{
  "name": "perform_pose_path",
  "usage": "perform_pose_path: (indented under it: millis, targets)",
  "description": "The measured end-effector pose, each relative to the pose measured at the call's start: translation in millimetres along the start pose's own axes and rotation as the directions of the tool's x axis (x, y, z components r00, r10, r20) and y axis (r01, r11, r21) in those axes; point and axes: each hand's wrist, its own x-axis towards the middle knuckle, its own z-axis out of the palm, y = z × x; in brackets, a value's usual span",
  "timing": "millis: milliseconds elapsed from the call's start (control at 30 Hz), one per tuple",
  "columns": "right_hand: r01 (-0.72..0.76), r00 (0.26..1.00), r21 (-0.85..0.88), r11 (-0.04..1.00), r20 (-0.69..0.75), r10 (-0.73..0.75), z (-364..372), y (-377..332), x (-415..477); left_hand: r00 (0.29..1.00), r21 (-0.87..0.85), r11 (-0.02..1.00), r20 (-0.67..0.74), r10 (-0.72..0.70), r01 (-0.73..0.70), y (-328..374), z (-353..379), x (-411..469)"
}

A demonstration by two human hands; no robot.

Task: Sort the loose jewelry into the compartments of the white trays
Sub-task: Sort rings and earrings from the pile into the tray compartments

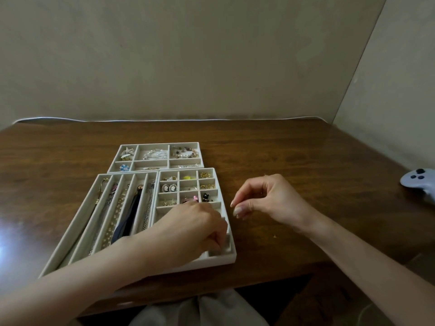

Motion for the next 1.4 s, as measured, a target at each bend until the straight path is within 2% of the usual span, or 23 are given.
perform_pose_path:
  millis: [133, 200, 267, 333, 467, 567, 700, 833, 967, 1233, 1400]
  targets:
    - [-0.007, 1.000, -0.013, 1.000, 0.008, 0.007, 0, -1, -2, 0.999, 0.180, 0.984, 0.043, -0.023, 0.015, 8, 6, 9]
    - [-0.013, 1.000, -0.035, 0.999, 0.019, 0.014, 0, -2, -3, 0.998, 0.210, 0.976, 0.035, -0.057, 0.049, 10, 7, 12]
    - [-0.020, 0.999, -0.058, 0.998, 0.025, 0.022, 1, -3, -5, 0.997, 0.186, 0.981, 0.038, -0.068, 0.060, 10, 4, 12]
    - [-0.016, 1.000, -0.084, 0.996, 0.019, 0.018, 1, -6, -8, 0.995, 0.090, 0.991, 0.030, -0.100, 0.097, 4, -3, 10]
    - [0.009, 0.997, -0.233, 0.972, 0.075, 0.009, 8, -13, -16, 0.977, -0.002, 0.981, -0.082, -0.195, 0.195, -13, -18, 8]
    - [0.094, 0.989, -0.398, 0.912, 0.146, -0.038, 22, -18, -19, 0.957, -0.054, 0.971, -0.166, -0.239, 0.233, -22, -22, 8]
    - [0.115, 0.981, -0.611, 0.783, 0.191, 0.004, 39, -25, -18, 0.946, -0.085, 0.970, -0.217, -0.241, 0.228, -25, -19, 7]
    - [0.079, 0.985, -0.719, 0.690, 0.161, 0.055, 49, -28, -15, 0.938, -0.104, 0.970, -0.251, -0.238, 0.218, -27, -16, 7]
    - [0.084, 0.992, -0.795, 0.601, 0.126, 0.028, 60, -29, -13, 0.930, -0.122, 0.968, -0.274, -0.245, 0.219, -30, -15, 8]
    - [-0.071, 0.996, -0.579, 0.812, 0.008, 0.092, 16, -31, -5, 0.931, -0.137, 0.969, -0.277, -0.237, 0.205, -32, -15, 14]
    - [-0.175, 0.984, -0.492, 0.853, -0.119, 0.133, -19, -1, 10, 0.953, -0.184, 0.970, -0.228, -0.202, 0.161, -32, -6, 40]
